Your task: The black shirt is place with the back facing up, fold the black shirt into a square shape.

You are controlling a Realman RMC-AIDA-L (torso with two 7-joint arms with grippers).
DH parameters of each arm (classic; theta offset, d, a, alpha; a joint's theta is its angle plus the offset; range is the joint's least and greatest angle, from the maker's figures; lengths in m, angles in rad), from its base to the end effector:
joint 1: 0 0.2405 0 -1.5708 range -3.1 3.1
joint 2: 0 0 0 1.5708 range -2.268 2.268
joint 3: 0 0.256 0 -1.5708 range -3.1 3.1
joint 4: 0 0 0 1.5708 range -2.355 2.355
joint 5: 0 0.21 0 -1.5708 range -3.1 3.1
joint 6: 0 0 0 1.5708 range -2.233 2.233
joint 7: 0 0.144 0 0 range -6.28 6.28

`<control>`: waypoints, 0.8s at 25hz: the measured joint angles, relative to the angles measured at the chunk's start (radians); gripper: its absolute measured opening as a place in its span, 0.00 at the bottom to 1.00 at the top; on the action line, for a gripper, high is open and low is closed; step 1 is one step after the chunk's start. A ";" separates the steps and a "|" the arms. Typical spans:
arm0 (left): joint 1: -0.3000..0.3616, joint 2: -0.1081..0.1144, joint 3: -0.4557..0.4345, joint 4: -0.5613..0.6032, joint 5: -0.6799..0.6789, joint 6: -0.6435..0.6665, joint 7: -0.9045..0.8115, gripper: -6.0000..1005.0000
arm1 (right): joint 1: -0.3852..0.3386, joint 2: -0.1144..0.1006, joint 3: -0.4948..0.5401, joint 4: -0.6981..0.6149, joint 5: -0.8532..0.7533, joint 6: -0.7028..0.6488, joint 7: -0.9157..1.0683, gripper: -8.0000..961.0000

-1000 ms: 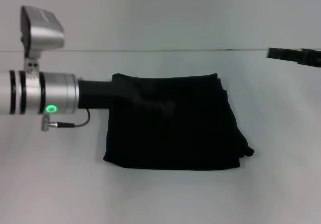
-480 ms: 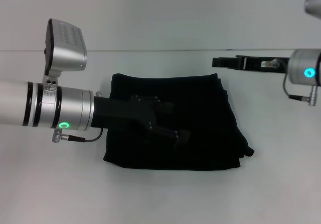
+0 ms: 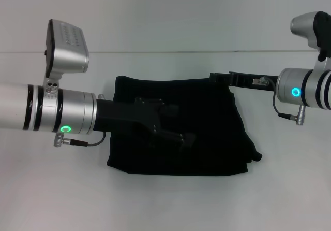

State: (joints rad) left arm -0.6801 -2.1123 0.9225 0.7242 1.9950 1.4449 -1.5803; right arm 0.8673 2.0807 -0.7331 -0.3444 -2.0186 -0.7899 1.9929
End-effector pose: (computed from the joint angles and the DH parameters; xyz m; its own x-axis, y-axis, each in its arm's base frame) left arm -0.1916 0.3658 -0.0331 0.8635 0.3270 0.3840 0.3801 -0.9224 -0.0693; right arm 0.2292 0.4418 -0.0475 0.4038 -0.7030 -0.5855 -0.9134 -0.3455 -0.2151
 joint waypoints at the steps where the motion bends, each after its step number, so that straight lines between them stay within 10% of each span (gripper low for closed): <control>1: 0.000 0.000 0.000 0.000 0.000 0.000 0.000 0.94 | -0.001 0.001 0.001 0.001 0.000 0.003 0.000 0.60; 20: 0.001 -0.008 0.007 -0.005 -0.001 -0.012 0.000 0.94 | 0.020 0.014 0.000 0.049 0.002 0.094 0.000 0.55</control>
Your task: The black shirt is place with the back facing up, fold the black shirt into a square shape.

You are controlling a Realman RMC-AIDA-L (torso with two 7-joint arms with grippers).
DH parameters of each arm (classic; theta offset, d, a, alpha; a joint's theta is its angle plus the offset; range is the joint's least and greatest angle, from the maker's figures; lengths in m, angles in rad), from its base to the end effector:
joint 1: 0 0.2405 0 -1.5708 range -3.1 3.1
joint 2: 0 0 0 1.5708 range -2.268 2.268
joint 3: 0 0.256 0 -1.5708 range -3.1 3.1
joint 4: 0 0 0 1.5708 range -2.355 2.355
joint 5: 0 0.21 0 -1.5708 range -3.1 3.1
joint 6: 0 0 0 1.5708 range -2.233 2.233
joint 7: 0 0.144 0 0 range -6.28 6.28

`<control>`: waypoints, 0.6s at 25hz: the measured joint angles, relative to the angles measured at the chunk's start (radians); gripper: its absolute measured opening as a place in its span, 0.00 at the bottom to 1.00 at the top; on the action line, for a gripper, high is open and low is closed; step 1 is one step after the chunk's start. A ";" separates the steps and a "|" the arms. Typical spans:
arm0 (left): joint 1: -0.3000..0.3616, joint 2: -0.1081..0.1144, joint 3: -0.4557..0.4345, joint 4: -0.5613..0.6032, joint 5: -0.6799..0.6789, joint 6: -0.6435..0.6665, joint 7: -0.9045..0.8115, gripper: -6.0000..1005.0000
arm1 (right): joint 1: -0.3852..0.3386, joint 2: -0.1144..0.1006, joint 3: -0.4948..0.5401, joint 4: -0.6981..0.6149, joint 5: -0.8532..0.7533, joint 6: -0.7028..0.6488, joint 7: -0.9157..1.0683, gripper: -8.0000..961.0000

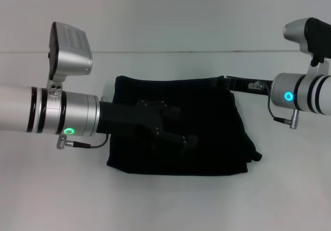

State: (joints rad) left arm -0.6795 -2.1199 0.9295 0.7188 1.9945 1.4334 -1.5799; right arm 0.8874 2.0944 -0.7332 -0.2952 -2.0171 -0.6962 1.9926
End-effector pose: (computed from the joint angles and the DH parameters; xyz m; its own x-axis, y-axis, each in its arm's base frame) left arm -0.1911 0.3647 -0.0377 0.8620 0.3322 0.3830 0.3844 -0.9208 -0.0666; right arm 0.2327 0.4422 -0.0594 0.3846 -0.7106 -0.5891 -0.9231 -0.2949 -0.2469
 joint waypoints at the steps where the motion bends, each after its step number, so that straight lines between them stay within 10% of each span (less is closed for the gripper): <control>1: 0.000 0.000 0.000 -0.003 -0.001 0.000 0.000 0.94 | 0.002 0.000 0.000 0.004 0.000 0.001 0.000 0.55; 15: 0.000 0.000 -0.006 -0.024 -0.007 -0.001 0.012 0.94 | 0.016 -0.001 0.000 0.029 0.000 0.036 0.005 0.25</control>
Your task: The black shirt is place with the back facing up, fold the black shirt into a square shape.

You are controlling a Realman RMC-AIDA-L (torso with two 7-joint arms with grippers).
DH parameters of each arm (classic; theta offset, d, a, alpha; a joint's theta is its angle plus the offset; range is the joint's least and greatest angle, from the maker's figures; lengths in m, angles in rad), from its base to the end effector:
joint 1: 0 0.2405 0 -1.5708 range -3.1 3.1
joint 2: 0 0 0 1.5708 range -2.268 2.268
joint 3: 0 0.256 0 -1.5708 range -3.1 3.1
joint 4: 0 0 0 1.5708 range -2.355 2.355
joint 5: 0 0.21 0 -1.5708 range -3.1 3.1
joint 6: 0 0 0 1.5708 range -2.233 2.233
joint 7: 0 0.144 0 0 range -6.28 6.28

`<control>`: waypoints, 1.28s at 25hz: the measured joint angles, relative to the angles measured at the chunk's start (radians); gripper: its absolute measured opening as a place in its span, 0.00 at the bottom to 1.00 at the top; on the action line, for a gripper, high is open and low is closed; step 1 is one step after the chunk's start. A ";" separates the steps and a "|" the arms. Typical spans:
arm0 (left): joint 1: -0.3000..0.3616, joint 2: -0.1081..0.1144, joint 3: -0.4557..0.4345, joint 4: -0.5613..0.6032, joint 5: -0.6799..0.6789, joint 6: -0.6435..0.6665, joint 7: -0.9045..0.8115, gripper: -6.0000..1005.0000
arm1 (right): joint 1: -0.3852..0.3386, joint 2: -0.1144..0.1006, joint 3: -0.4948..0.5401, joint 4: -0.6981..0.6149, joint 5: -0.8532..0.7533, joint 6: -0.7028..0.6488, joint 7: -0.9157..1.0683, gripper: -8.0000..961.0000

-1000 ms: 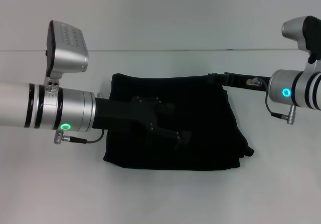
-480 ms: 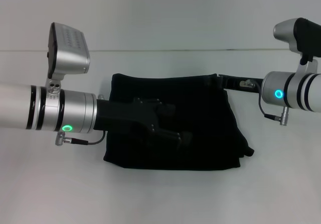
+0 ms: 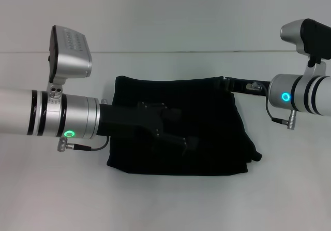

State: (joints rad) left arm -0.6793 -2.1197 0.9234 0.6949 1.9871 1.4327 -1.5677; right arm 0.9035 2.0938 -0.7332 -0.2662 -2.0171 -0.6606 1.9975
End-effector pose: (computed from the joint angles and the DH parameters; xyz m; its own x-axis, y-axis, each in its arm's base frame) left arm -0.1936 0.3629 -0.0403 0.8541 0.3422 0.3917 0.3936 -0.9175 -0.0568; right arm 0.2327 0.4434 -0.0635 0.3765 -0.7161 -0.5877 -0.9261 -0.2756 -0.2575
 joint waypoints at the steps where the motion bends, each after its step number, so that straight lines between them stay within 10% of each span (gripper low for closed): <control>1: 0.000 0.000 0.000 0.000 0.000 0.000 0.000 0.94 | 0.000 0.000 0.000 0.001 0.000 0.001 0.000 0.25; 18: 0.005 -0.002 -0.001 0.000 -0.004 0.001 0.000 0.94 | 0.000 0.002 0.003 0.014 0.000 0.015 -0.041 0.02; 32: 0.006 -0.005 -0.003 0.000 -0.004 0.000 -0.005 0.94 | -0.068 -0.005 0.006 -0.064 0.140 -0.112 -0.136 0.06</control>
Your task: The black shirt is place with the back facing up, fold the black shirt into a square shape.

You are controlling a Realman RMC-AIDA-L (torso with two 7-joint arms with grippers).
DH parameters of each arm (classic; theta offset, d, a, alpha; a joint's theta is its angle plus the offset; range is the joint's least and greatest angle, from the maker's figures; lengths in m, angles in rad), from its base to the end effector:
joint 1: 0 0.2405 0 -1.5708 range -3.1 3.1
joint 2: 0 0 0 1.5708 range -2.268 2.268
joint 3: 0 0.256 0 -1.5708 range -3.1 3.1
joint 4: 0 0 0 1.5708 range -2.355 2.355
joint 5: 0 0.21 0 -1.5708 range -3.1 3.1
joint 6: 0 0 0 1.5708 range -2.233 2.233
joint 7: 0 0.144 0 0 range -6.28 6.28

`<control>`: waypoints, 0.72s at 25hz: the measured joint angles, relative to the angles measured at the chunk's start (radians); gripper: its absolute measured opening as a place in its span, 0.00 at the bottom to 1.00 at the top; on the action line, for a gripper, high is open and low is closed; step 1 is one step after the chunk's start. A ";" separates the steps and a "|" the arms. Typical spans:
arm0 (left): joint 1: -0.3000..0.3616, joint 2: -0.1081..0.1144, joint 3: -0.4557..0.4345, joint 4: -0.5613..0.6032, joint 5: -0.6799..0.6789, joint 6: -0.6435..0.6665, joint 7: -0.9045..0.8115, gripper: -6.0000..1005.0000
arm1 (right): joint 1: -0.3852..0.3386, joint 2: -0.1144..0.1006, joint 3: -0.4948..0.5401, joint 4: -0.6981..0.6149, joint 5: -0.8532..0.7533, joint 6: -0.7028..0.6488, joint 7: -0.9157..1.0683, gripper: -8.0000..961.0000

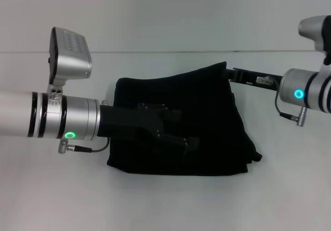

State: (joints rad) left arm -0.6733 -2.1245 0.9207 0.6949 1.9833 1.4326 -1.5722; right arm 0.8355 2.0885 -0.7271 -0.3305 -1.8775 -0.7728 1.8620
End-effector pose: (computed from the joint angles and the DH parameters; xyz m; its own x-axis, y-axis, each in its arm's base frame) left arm -0.1943 0.3613 -0.0415 0.8462 0.3528 0.3994 0.4050 -0.9129 -0.0518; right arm 0.2355 0.4393 -0.0457 0.3881 -0.6533 -0.6500 -0.9173 -0.3420 -0.2039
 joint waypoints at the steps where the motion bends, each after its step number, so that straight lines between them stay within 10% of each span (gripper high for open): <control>1: 0.000 0.000 0.000 0.000 0.000 0.000 -0.001 0.94 | -0.009 0.001 0.000 -0.014 0.005 -0.016 0.000 0.06; 18: 0.004 -0.009 -0.002 -0.012 0.000 -0.031 -0.006 0.94 | -0.024 -0.004 -0.013 0.008 0.008 0.043 0.001 0.11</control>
State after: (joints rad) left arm -0.6695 -2.1336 0.9192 0.6831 1.9834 1.4020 -1.5784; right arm 0.8118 2.0846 -0.7400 -0.3227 -1.8700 -0.7294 1.8626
